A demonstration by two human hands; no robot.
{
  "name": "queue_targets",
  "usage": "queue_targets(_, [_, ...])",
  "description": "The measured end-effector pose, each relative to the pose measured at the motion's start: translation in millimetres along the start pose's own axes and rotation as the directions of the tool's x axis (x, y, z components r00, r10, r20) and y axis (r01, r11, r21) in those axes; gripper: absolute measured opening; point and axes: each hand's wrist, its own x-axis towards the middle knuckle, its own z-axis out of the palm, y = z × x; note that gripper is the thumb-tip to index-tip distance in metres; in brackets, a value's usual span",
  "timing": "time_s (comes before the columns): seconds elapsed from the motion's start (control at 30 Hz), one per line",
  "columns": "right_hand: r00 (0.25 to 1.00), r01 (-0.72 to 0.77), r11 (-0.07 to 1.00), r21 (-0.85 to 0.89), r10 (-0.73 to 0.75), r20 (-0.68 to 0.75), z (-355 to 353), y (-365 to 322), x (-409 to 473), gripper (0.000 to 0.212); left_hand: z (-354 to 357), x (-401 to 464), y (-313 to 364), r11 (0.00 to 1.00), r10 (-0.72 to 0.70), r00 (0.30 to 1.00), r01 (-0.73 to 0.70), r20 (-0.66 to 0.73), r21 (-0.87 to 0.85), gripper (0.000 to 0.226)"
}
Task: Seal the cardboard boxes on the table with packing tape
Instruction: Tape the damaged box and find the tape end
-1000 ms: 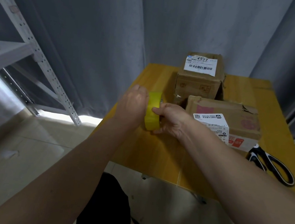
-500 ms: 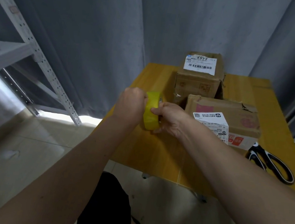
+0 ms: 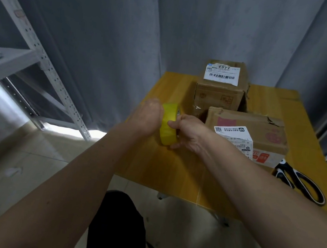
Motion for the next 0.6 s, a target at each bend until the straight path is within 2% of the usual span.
queue_targets(0.07, [1.000,0.005,1.000,-0.016,-0.005,-0.020,1.7,0.7,-0.3,0.022,6.5,-0.3,-2.5,0.999,-0.030,0.999,0.031,0.012,-0.025,0.022])
queue_targets(0.17, [0.999,0.018,0.999,-0.037,-0.020,-0.044,3.9,0.6,-0.9,0.006,11.5,-1.3,-4.3,0.998,-0.028,0.999,0.030,0.043,-0.050,0.011])
queue_targets(0.2, [0.998,0.024,0.999,-0.026,-0.026,-0.053,4.1,-0.6,-1.8,0.007,12.4,-3.2,-3.1,0.997,-0.007,0.998,0.012,0.063,-0.072,0.012])
queue_targets(0.23, [0.998,0.025,1.000,-0.003,-0.025,-0.062,2.7,-1.5,-0.8,0.018,13.2,-6.1,-1.1,0.996,0.023,0.998,-0.018,0.059,-0.084,0.014])
queue_targets(0.3, [0.998,0.012,0.999,0.041,-0.009,-0.064,-0.6,-2.4,1.2,0.032,15.3,-10.4,-1.0,0.986,0.041,0.998,-0.047,-0.042,-0.161,0.016])
queue_targets(0.37, [0.999,0.008,0.999,0.041,-0.006,-0.046,-3.5,-2.0,-0.5,0.024,12.5,-9.9,-4.4,0.968,-0.014,0.984,-0.030,-0.175,-0.249,0.018])
queue_targets(0.43, [0.999,0.008,1.000,0.012,-0.007,-0.034,-4.5,0.6,-0.1,0.005,6.8,-8.6,-7.5,0.972,0.011,0.981,-0.055,-0.192,-0.228,0.025])
queue_targets(0.5, [0.999,0.012,1.000,-0.012,-0.012,-0.035,-2.9,2.1,1.4,0.016,0.7,-6.3,-9.6,0.979,0.068,0.982,-0.100,-0.177,-0.176,0.025])
queue_targets(0.6, [0.999,0.030,0.999,-0.044,-0.031,-0.033,0.3,1.7,3.9,0.015,-6.5,-4.3,-8.3,0.984,0.108,0.977,-0.132,-0.184,-0.123,0.018])
